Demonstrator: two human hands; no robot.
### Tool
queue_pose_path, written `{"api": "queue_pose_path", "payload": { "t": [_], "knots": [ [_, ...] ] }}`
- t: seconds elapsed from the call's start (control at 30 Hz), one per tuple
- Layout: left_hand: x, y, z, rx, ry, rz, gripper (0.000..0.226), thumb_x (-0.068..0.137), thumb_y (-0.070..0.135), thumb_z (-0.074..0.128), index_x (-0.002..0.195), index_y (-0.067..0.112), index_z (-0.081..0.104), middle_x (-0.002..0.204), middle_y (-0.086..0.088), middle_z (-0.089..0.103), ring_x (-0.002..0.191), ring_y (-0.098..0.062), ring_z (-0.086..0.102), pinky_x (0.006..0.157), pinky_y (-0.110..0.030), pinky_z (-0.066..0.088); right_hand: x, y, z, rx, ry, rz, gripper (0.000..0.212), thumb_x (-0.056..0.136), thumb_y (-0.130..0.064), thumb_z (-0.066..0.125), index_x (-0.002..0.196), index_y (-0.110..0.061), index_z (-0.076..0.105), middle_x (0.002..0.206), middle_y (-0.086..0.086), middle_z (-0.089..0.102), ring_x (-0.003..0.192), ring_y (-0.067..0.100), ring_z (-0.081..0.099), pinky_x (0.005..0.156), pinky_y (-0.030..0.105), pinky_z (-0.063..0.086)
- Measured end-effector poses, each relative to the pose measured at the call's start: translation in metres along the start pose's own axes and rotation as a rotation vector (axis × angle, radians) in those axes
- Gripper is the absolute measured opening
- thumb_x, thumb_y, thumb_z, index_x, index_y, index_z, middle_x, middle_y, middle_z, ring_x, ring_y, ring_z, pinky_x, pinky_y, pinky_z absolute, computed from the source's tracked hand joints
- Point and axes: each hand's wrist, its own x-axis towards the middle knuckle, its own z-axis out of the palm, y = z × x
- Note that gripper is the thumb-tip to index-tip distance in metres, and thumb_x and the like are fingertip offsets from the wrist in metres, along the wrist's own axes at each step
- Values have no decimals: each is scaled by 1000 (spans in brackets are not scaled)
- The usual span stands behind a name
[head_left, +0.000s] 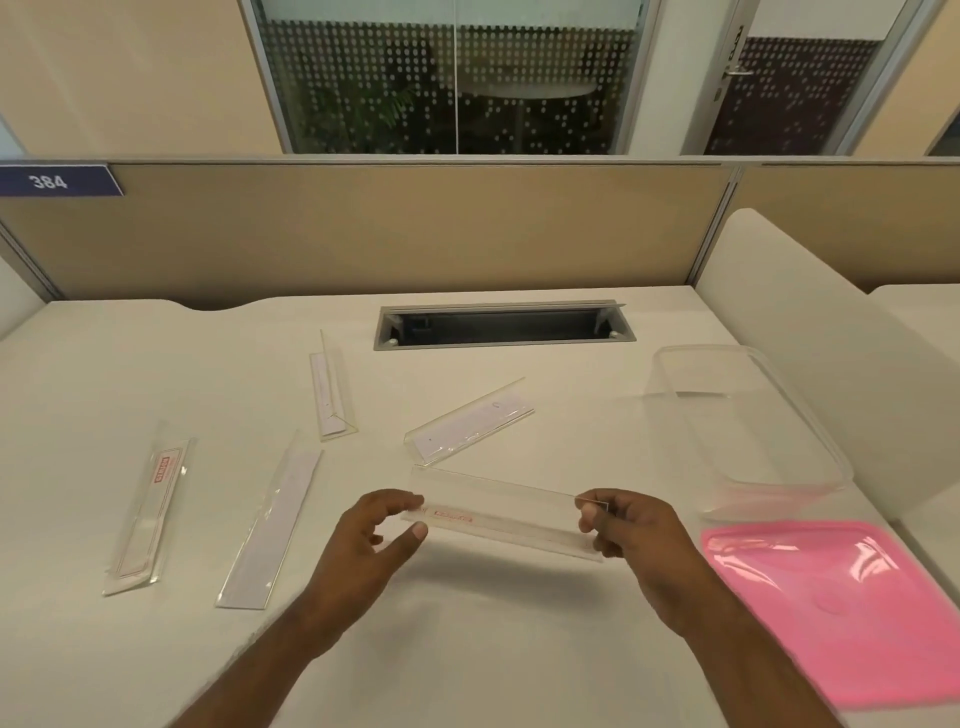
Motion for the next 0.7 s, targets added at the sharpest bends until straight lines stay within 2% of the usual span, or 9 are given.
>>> {"api": "queue_pose_path", "payload": {
  "t": [0.1,0.23,0.37,0.47,0.7],
  "knots": [
    [-4,4,-6,-9,5,57,14,86,23,72,97,32,75,119,17,65,112,-3,57,93,-26,42,3,-5,2,78,-31,114,11,89,-10,64,94,-8,74,69,2,66,52,11,48,59,27,40],
    [-3,7,-10,-39,16,8,7,85,27,74,91,30,76,102,14,73,102,-7,61,91,-26,42,7,-9,4,138,-15,219,12,87,-12,66,94,-9,75,69,1,68,54,11,49,58,25,35],
    [-4,12,-11,-141,52,-76,6,81,33,75,86,30,78,90,7,76,89,-10,66,81,-23,48,8,-12,8,193,0,211,13,87,-14,66,96,-9,74,71,2,72,69,15,60,68,27,40],
    [-7,14,-10,-217,69,-123,5,81,31,76,84,30,79,88,5,78,84,-2,69,75,-16,47,6,-12,11,271,1,198,18,88,-13,62,99,-4,73,77,8,73,79,20,64,75,34,44],
    [-10,16,-9,-307,89,-193,19,74,41,74,82,25,80,85,2,78,75,1,67,77,-22,47,-4,-16,12,321,-33,134,24,85,-20,63,99,-2,73,90,16,72,79,27,65,68,35,51]
  ]
}}
